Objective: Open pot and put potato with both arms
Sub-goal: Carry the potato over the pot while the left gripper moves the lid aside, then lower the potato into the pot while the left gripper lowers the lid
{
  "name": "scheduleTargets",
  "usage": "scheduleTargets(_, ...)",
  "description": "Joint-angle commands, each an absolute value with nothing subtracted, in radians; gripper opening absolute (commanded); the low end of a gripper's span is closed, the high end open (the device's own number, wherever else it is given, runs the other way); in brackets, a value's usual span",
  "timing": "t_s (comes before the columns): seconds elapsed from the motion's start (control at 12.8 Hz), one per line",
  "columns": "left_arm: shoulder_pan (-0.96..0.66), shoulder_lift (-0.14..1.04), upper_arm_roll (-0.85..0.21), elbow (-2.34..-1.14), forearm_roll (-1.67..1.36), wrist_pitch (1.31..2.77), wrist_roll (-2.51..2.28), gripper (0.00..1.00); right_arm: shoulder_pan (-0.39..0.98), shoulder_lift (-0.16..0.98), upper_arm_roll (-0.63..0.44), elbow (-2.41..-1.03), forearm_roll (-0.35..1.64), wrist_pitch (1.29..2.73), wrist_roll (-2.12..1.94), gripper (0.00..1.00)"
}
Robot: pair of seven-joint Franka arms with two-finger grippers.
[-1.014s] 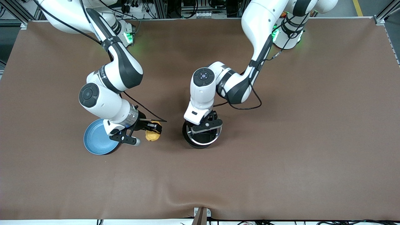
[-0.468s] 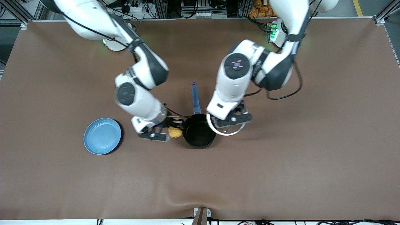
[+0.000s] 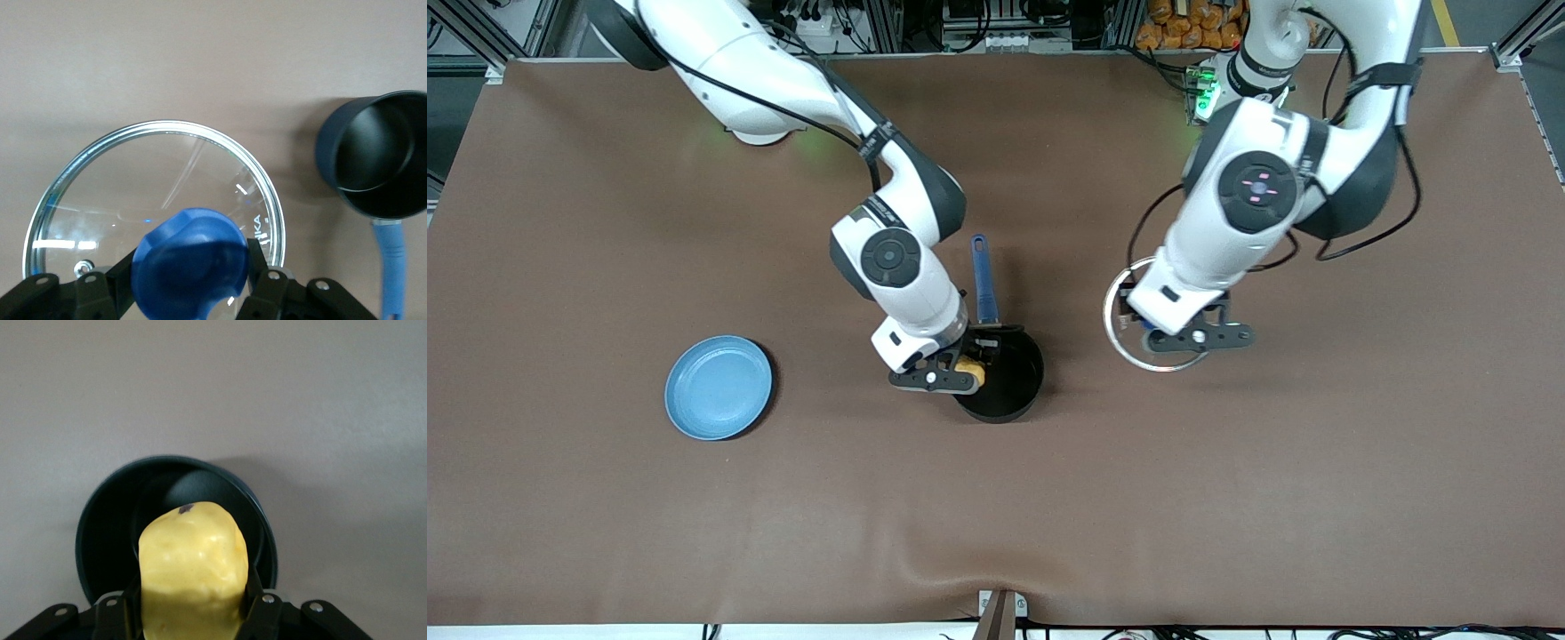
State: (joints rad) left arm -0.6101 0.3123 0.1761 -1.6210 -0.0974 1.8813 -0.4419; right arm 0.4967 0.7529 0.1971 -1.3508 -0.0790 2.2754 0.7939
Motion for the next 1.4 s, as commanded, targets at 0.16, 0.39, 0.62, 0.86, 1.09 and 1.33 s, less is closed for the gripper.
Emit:
scheduleTargets(0.16, -0.531, 0.181, 0.169, -1.912, -0.103, 2.079, -0.364, 0.00, 0.601, 0.900, 0.110, -1.229, -0.110, 2.381, 0.834, 0.08)
scheduleTargets(0.39, -0.503, 0.193, 0.169, -2.000, -0.104, 2.222, -0.293, 0.00, 0.664, 0.934, 0.068, -1.223, -0.110, 2.387, 0.866, 0.08)
scheduleTargets(0.62, -0.497, 0.232, 0.170, -2.054, -0.110, 2.346, -0.255, 0.00, 0.724, 0.974, 0.011, -1.224, -0.110, 2.425, 0.890, 0.08)
scheduleTargets(0.86, -0.459, 0.282, 0.169, -2.059, -0.115, 2.440, -0.172, 0.00, 0.724, 0.977, 0.011, -1.226, -0.109, 2.427, 0.891, 0.10)
scheduleTargets(1.09, -0.434, 0.337, 0.169, -2.057, -0.129, 2.515, -0.126, 0.00, 0.713, 0.968, 0.009, -1.226, -0.109, 2.418, 0.887, 0.80)
scheduleTargets(1.33, -0.442, 0.409, 0.169, -2.049, -0.161, 2.618, -0.124, 0.00, 0.700, 0.933, 0.009, -1.227, -0.109, 2.401, 0.867, 1.00)
